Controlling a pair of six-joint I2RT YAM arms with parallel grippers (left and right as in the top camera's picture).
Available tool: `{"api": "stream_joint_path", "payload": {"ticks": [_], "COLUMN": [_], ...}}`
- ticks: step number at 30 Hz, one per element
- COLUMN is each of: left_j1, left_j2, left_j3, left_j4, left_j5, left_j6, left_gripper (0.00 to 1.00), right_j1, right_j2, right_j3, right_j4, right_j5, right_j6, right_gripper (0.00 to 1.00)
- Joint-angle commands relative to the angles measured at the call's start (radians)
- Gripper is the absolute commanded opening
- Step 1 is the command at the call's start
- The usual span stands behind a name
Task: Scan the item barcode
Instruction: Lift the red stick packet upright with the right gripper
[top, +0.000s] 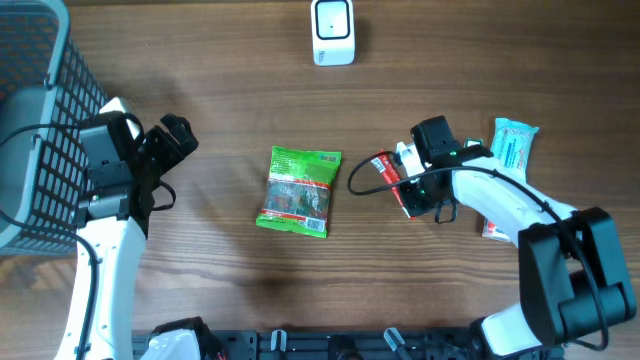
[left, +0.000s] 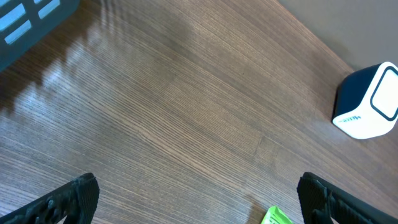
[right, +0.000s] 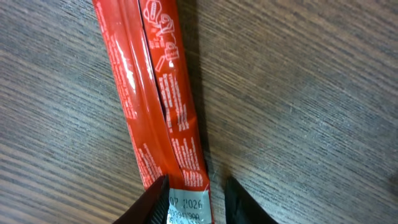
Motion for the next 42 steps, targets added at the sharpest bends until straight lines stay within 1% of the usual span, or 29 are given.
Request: {"api": "stream_joint_path", "payload": {"ticks": [1, 4, 5, 7, 10, 13, 14, 15, 16, 21, 24, 29, 34, 36, 42], "left_j1": [0.003, 0.003, 0.003, 0.003, 0.003, 0.003, 0.003, 0.003, 0.003, 0.003, 0.003, 0.003, 0.003, 0.003, 0.003], "left_j2": [0.002, 0.002, 0.002, 0.002, 0.002, 0.002, 0.002, 0.002, 0.002, 0.002, 0.002, 0.002, 0.002, 0.002, 0.002], "left_j3": [0.008, 0.008, 0.008, 0.008, 0.008, 0.008, 0.008, 0.008, 0.008, 0.008, 0.008, 0.008, 0.008, 0.008, 0.008], "left_j4": [0.003, 0.003, 0.003, 0.003, 0.003, 0.003, 0.003, 0.003, 0.003, 0.003, 0.003, 0.003, 0.003, 0.003, 0.003], "left_j5": [-0.006, -0.006, -0.006, -0.006, -0.006, -0.006, -0.006, -0.006, -0.006, -0.006, -0.006, -0.006, -0.006, -0.006, -0.006], "left_j6": [0.015, 0.015, 0.015, 0.015, 0.015, 0.015, 0.015, 0.015, 0.015, 0.015, 0.015, 0.015, 0.015, 0.015, 0.015], "left_gripper": [1.0, 1.0, 1.0, 1.0, 1.0, 1.0, 1.0, 1.0, 1.0, 1.0, 1.0, 1.0, 1.0, 1.0, 1.0], "right_j1": [-0.002, -0.002, -0.002, -0.002, -0.002, -0.002, -0.002, -0.002, -0.002, -0.002, -0.002, -0.002, -0.002, -0.002, -0.002], "right_j2": [0.009, 0.006, 0.006, 0.006, 0.006, 0.006, 0.006, 0.006, 0.006, 0.006, 0.006, 0.006, 0.006, 0.006, 0.006], "right_j3": [-0.055, -0.046, -0.04, -0.033, -0.021, 0.002, 0.004, 0.003, 0.003, 0.003, 0.019, 0.08, 0.082, 0.081, 0.056], "right_j4": [0.035, 0.033, 0.033, 0.034, 0.035, 0.034, 0.034, 0.03, 0.018, -0.015, -0.024, -0.078, -0.132, -0.15, -0.129], "right_j5": [-0.009, -0.008, -0.008, -0.008, -0.002, -0.002, -0.006, -0.009, -0.008, -0.009, -0.01, -0.098, -0.089, -0.088, -0.054], "right_j6": [-0.007, -0.008, -0.008, -0.007, -0.008, -0.006, -0.006, -0.006, -0.007, -0.006, 0.021, 0.019, 0.023, 0.048, 0.047], "right_gripper": [0.29, 0.24, 0.21, 0.05, 0.04, 0.08, 0.16, 0.3, 0.36, 0.36, 0.36, 0.37, 0.37, 0.38, 0.38]}}
